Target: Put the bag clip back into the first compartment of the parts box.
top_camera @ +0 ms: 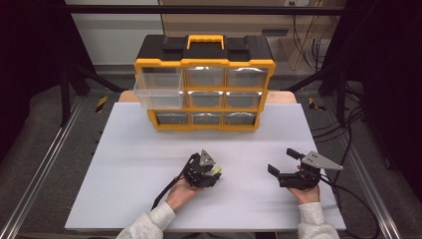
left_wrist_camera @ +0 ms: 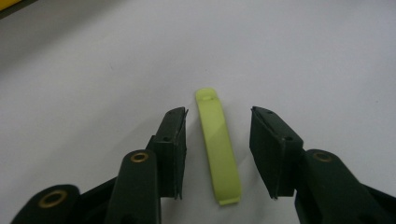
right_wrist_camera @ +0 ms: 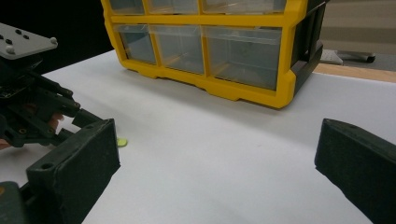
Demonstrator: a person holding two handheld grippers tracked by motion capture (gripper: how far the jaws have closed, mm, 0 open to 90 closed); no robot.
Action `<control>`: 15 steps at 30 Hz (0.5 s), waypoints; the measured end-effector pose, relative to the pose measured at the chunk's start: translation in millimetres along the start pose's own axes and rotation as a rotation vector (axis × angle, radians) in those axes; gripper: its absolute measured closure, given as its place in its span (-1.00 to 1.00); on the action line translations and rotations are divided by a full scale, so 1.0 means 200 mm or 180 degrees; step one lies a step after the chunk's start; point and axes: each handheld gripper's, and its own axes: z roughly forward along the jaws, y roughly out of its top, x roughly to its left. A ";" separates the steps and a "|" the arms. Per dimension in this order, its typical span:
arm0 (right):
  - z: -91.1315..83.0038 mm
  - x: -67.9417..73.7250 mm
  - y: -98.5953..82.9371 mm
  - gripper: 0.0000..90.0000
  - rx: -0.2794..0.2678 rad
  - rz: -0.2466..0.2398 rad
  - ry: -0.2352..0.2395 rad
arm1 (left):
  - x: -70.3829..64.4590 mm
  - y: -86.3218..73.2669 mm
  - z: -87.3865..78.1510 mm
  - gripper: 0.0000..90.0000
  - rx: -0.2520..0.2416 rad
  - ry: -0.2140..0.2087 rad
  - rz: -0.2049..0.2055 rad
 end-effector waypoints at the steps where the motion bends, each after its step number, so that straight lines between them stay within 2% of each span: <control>1: 0.00 0.00 0.00 -0.99 -0.0001 -0.0001 0.0000 | 0.00 0.00 0.00 0.31 0.0011 0.0010 0.0014; 15: 0.00 0.00 0.00 -0.99 0.0005 0.0001 0.0005 | -0.01 0.00 0.02 0.56 0.0054 0.0076 -0.0032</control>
